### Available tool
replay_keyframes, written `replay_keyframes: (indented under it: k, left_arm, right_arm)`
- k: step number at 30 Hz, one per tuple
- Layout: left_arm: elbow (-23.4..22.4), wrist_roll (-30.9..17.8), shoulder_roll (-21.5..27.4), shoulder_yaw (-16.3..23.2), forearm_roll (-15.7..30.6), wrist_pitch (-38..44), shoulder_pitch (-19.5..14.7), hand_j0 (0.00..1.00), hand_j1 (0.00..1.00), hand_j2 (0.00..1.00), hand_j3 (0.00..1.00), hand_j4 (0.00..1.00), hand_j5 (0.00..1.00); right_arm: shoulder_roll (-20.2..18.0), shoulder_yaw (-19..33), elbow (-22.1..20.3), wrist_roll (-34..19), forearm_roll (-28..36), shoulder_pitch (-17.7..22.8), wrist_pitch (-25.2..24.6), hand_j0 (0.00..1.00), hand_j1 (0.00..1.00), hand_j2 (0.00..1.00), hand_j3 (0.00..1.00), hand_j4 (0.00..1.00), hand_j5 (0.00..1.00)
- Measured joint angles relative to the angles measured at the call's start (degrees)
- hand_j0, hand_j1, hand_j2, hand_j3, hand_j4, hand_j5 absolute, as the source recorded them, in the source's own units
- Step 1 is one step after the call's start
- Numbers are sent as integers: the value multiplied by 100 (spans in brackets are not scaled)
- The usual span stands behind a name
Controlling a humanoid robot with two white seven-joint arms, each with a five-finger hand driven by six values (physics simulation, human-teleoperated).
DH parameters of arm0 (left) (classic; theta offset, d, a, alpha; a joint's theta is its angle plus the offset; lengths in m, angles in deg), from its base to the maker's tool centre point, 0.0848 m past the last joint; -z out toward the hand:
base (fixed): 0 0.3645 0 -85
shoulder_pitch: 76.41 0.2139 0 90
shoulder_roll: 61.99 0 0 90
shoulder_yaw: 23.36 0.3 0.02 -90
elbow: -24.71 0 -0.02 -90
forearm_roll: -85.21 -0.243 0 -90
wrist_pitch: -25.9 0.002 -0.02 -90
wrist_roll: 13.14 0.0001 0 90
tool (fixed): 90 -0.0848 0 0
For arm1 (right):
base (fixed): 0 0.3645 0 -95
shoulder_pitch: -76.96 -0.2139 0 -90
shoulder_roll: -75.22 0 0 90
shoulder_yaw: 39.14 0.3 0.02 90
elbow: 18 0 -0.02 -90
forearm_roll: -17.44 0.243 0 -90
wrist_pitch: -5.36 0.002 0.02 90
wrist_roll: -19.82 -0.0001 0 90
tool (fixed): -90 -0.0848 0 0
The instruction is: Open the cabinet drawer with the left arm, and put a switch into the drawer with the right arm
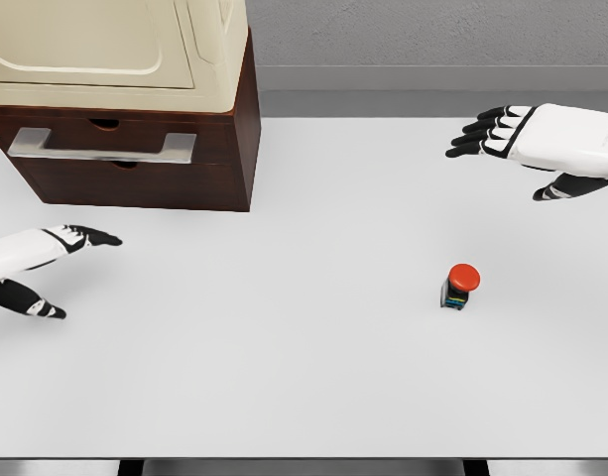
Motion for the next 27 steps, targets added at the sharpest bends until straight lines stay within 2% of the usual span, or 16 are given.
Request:
replay_keyframes:
  k: [2,4,6,12,13,16,17,19,24,26,27]
  left_arm:
    - [19,-1,10,14,-5,0,-79,100,100,100,100,100,100]
    - [29,1,29,140,7,4,-420,100,100,100,100,100,100]
    - [48,6,58,436,17,5,-879,100,100,100,100,100,100]
    - [972,36,449,946,110,0,-1185,100,100,100,100,100,100]
    - [1065,42,517,978,224,1,-1379,100,100,100,100,100,100]
    - [1257,46,772,1222,657,6,-2318,100,100,100,100,100,100]
    - [1309,39,840,1424,803,4,-2769,100,100,100,100,100,100]
    - [1373,23,933,1865,1089,6,-3224,100,100,100,100,100,100]
    - [1481,6,1000,2537,1468,-1,-3302,100,100,100,100,100,100]
    - [1496,4,987,2738,2150,-1,-3413,100,100,100,100,100,100]
    - [1501,14,974,2814,2394,6,-3488,92,92,92,92,92,92]
  right_arm:
    - [0,0,-15,0,2,0,0,100,100,100,100,100,100]
    - [-2,-5,-25,0,4,-9,-1,100,100,100,100,100,100]
    - [-23,-157,-57,1,7,0,-3,100,100,100,100,100,100]
    - [-417,-859,-70,1,16,-114,-2,100,100,100,100,100,100]
    - [-475,-940,-73,0,5,-114,0,100,100,100,100,100,100]
    - [-526,-1061,-96,0,-63,-44,0,100,100,100,100,100,100]
    - [-542,-1071,-100,0,-118,-26,0,100,100,100,100,100,100]
    - [-565,-1043,-91,0,-208,-26,0,100,100,100,100,100,100]
    - [-576,-1179,-95,1,-291,-140,-4,100,100,100,100,100,100]
    - [-543,-1475,-104,0,-301,-623,-3,100,100,100,100,100,100]
    - [-530,-1644,-108,2,-299,-624,-7,100,100,100,100,100,100]
